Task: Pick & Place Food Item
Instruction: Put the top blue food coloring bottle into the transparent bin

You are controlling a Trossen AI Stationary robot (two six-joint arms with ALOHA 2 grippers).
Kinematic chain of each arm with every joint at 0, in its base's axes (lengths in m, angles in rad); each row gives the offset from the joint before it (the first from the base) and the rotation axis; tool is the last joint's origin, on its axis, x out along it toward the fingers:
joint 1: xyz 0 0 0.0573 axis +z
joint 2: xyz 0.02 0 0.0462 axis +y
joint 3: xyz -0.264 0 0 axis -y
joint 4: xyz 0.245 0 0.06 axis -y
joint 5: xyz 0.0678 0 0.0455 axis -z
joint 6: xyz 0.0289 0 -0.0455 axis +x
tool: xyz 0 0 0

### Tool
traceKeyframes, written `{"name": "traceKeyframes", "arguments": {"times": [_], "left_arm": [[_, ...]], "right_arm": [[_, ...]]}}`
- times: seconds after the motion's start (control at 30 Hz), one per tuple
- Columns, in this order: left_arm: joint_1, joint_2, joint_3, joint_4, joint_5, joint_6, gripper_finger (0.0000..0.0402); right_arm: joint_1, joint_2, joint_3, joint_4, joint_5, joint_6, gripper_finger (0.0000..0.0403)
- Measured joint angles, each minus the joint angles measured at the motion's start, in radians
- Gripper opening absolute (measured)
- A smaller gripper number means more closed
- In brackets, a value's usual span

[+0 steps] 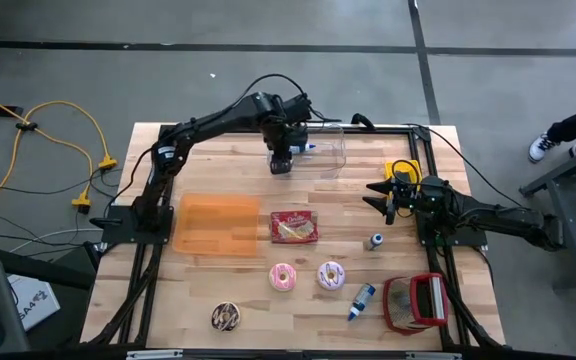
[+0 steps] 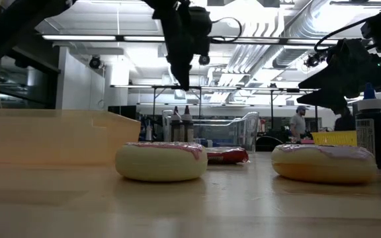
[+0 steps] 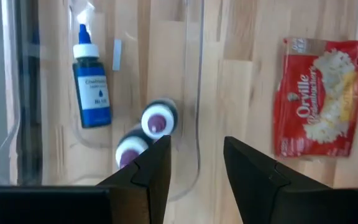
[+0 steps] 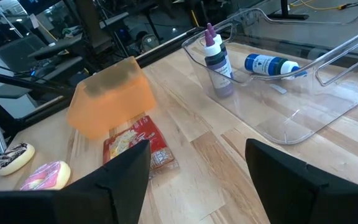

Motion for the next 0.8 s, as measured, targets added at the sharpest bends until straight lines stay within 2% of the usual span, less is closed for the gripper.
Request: {"name": "traceKeyframes", "arguments": {"times": [0.53,0.63,0.8], "left_arm": [[-0.019,-0.141,-0.029,-0.151,-0.027,-0.127,0.0141],[-0.019,-0.203,-0.118,-0.127,-0.027,-0.16,0.0141],[-0.022,-0.37,-0.372,0.04,-0.027,-0.206,0.0141]], "right_arm": [[0.0,0.0,0.0,0.0,0.0,0.0,0.025],[0.0,0.0,0.0,0.0,0.0,0.0,0.025],[0.0,0.0,0.0,0.0,0.0,0.0,0.025]]}}
